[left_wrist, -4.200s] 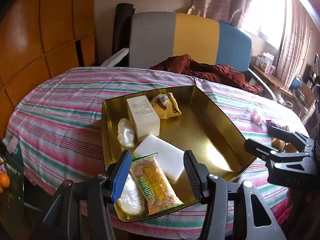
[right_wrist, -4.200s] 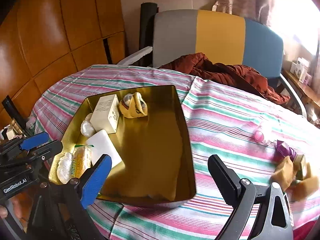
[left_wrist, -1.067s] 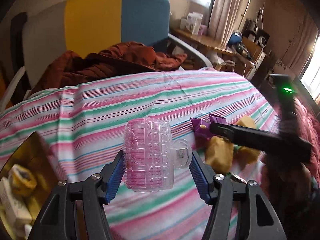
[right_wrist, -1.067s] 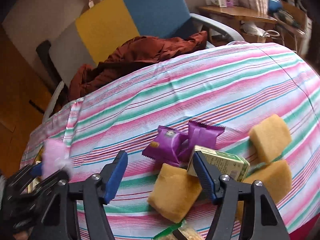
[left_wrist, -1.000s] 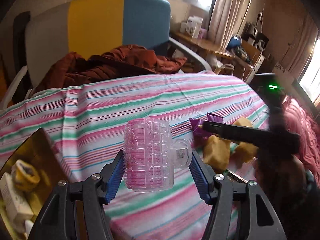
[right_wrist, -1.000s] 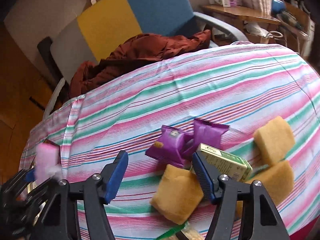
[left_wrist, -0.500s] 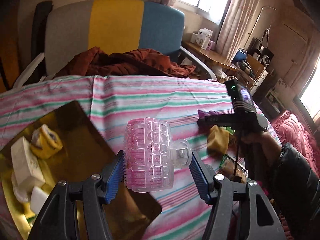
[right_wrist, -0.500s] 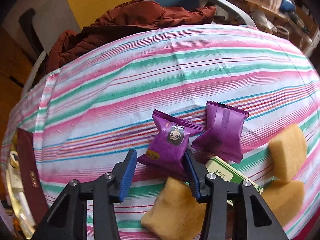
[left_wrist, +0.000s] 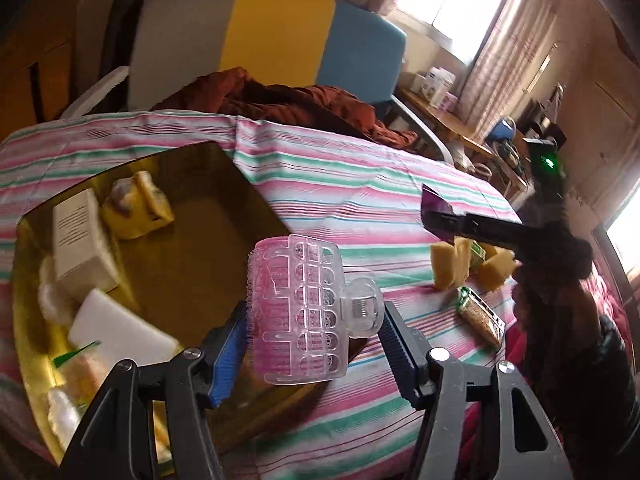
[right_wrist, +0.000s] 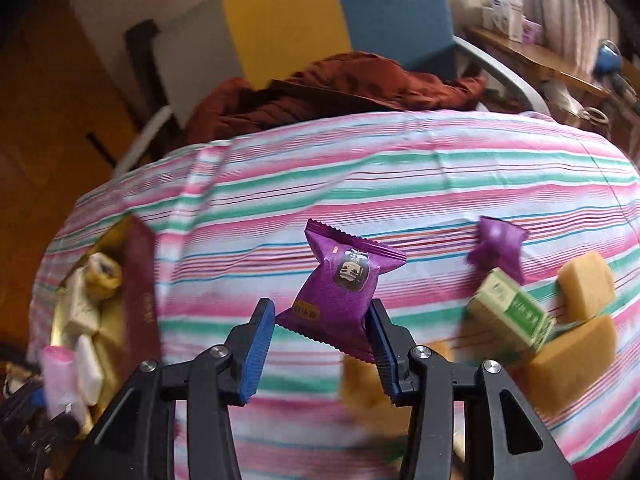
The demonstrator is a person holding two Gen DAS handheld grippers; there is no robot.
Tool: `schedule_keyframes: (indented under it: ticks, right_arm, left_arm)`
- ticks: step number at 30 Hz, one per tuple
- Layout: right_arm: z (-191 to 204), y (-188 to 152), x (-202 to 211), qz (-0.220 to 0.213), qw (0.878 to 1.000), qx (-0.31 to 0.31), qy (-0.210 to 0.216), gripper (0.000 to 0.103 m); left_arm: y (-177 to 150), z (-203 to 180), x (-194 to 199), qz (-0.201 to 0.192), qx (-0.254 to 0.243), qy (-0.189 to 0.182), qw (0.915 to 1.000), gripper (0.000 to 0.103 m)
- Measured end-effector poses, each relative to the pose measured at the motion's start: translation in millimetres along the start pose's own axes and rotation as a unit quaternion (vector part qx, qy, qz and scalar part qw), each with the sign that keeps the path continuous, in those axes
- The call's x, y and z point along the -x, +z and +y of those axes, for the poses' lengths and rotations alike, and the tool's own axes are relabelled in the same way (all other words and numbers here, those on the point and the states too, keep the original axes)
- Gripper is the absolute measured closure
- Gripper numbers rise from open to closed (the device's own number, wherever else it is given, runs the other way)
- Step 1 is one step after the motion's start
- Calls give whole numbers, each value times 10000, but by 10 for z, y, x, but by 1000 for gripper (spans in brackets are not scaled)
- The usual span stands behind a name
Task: Organize objects
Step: 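Carry the roller and purple packet over the gold tray and open both grippers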
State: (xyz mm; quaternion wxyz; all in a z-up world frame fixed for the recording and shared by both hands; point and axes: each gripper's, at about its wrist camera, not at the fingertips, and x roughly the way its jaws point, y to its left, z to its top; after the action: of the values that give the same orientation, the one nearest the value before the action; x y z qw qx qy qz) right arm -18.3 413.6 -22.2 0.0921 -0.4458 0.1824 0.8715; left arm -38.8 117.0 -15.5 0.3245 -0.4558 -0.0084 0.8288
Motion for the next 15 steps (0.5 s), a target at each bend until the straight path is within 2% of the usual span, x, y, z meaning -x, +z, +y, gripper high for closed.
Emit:
schedule_keyframes:
  ticks: [6, 11, 15]
  right_arm:
    - [484, -193, 185, -68, 9979, 372, 521, 56]
    - [872, -309, 248, -56, 9932, 700, 924, 56]
    - [1148, -388, 266, 4, 9881, 936, 1219, 56]
  left_arm:
    - [19, 485, 421, -445, 590, 124, 9972, 39]
    - [63, 982, 887, -970, 1214, 243, 9875, 39]
    - [-2, 1091, 1059, -1099, 1276, 235, 9854, 39]
